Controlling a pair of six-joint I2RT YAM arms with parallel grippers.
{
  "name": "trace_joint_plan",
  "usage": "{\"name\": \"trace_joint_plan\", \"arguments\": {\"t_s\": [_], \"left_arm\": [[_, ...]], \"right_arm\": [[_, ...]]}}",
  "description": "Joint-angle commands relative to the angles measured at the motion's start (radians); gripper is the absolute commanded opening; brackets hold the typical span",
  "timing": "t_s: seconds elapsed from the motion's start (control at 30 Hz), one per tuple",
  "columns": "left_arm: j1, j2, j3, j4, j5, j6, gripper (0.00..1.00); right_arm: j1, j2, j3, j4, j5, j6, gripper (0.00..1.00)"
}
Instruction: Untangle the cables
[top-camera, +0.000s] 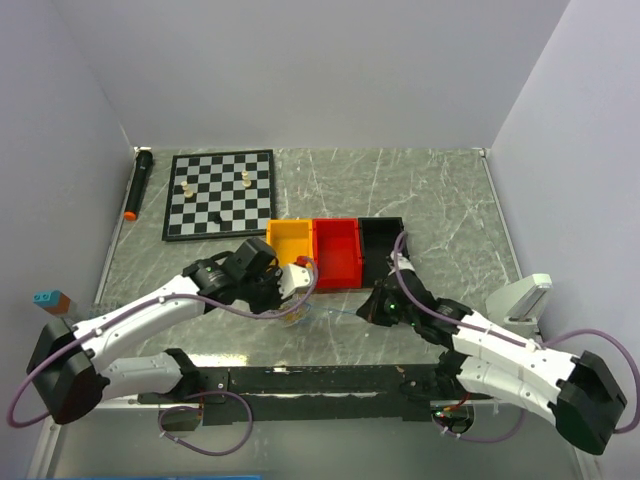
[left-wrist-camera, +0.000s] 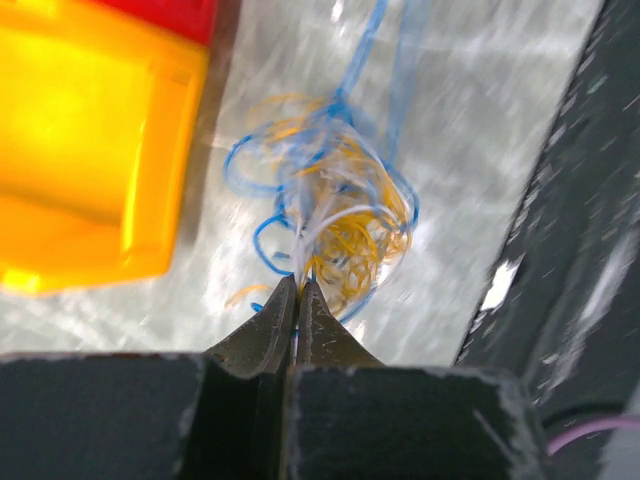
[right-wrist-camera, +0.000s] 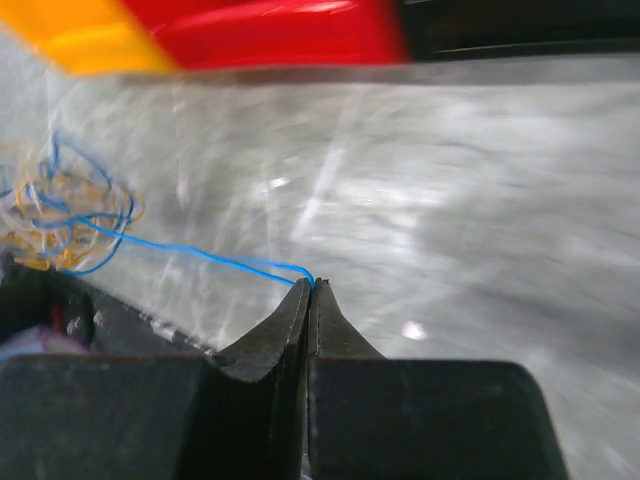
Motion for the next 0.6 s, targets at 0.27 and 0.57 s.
{"name": "trace_joint_plan", "arguments": {"t_s": [0.27, 0.57], "left_arm": [[0.117, -0.198, -0.135, -0.203, -0.234, 0.257, 0.01], [0.137, -0.306, -0.204, -0.24, -0.301, 0.344, 0.01]], "right_arm": [[-0.183, -0.208, 0.15, -0.49, 0.314, 0.06, 0.0], [-0.228, -0.196, 0.184, -0.614, 0.348, 0.07, 0.0]]}}
